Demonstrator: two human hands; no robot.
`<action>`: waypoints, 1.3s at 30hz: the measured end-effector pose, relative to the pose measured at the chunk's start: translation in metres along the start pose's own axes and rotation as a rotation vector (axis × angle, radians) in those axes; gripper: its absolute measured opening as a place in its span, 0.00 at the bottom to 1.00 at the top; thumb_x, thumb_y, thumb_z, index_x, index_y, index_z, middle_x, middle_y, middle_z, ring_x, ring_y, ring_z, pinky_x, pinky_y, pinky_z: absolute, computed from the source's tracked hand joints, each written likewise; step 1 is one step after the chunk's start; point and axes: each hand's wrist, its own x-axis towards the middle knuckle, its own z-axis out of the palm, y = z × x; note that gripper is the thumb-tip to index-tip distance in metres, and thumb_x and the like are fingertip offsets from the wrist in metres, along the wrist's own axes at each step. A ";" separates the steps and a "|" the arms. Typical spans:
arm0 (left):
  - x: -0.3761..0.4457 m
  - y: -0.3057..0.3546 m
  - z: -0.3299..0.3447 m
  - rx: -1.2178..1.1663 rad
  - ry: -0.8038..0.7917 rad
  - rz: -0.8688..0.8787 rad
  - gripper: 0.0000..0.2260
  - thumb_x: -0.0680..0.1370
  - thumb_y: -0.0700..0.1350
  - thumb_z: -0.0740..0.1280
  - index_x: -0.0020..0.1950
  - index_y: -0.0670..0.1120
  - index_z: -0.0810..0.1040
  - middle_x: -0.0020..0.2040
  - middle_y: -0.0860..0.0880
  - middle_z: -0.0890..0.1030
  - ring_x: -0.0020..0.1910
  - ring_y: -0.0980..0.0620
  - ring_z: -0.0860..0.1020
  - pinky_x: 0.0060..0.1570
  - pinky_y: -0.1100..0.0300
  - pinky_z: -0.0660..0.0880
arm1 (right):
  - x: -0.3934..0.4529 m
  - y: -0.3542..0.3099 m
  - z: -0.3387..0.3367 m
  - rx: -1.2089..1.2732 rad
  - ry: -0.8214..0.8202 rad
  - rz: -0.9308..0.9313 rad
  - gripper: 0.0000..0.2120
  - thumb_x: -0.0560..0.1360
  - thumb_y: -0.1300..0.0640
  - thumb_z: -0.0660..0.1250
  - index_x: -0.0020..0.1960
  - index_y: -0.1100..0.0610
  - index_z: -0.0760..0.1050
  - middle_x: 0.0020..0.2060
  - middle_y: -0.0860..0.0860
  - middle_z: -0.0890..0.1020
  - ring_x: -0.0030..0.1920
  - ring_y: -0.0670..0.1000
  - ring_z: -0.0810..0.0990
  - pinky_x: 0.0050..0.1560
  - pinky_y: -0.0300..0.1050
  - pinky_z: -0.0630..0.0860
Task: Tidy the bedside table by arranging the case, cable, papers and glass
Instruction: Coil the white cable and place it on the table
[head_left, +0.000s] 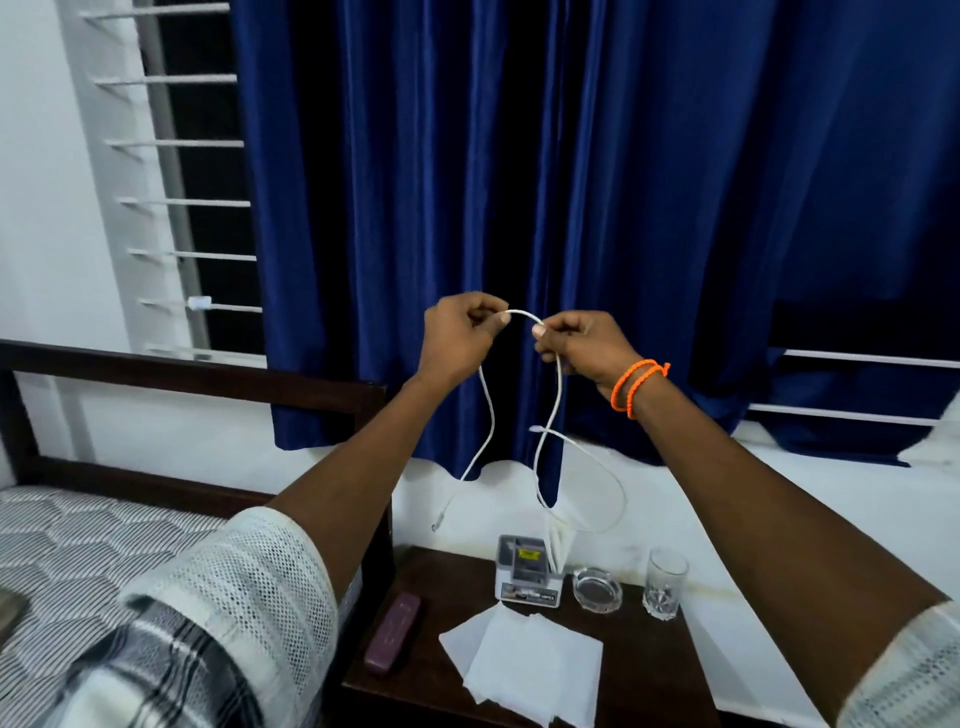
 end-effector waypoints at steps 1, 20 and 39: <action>0.001 0.007 0.001 -0.029 -0.010 -0.008 0.07 0.77 0.45 0.75 0.54 0.47 0.86 0.42 0.52 0.86 0.41 0.57 0.84 0.45 0.65 0.81 | 0.000 -0.004 -0.002 0.035 -0.004 -0.007 0.03 0.77 0.55 0.71 0.45 0.54 0.81 0.38 0.52 0.84 0.34 0.45 0.81 0.35 0.38 0.76; 0.017 0.032 0.013 -0.307 -0.335 -0.144 0.05 0.82 0.45 0.69 0.53 0.48 0.85 0.41 0.51 0.85 0.38 0.58 0.82 0.45 0.63 0.81 | -0.009 -0.022 -0.033 0.163 -0.085 -0.061 0.04 0.75 0.53 0.74 0.48 0.52 0.82 0.35 0.49 0.85 0.35 0.46 0.83 0.40 0.42 0.80; 0.012 0.042 0.007 -0.433 -0.516 -0.309 0.08 0.82 0.49 0.68 0.51 0.46 0.85 0.37 0.50 0.84 0.37 0.54 0.83 0.46 0.58 0.83 | -0.007 -0.023 -0.048 0.119 -0.118 -0.074 0.02 0.77 0.56 0.72 0.49 0.54 0.82 0.36 0.48 0.82 0.36 0.46 0.81 0.42 0.41 0.82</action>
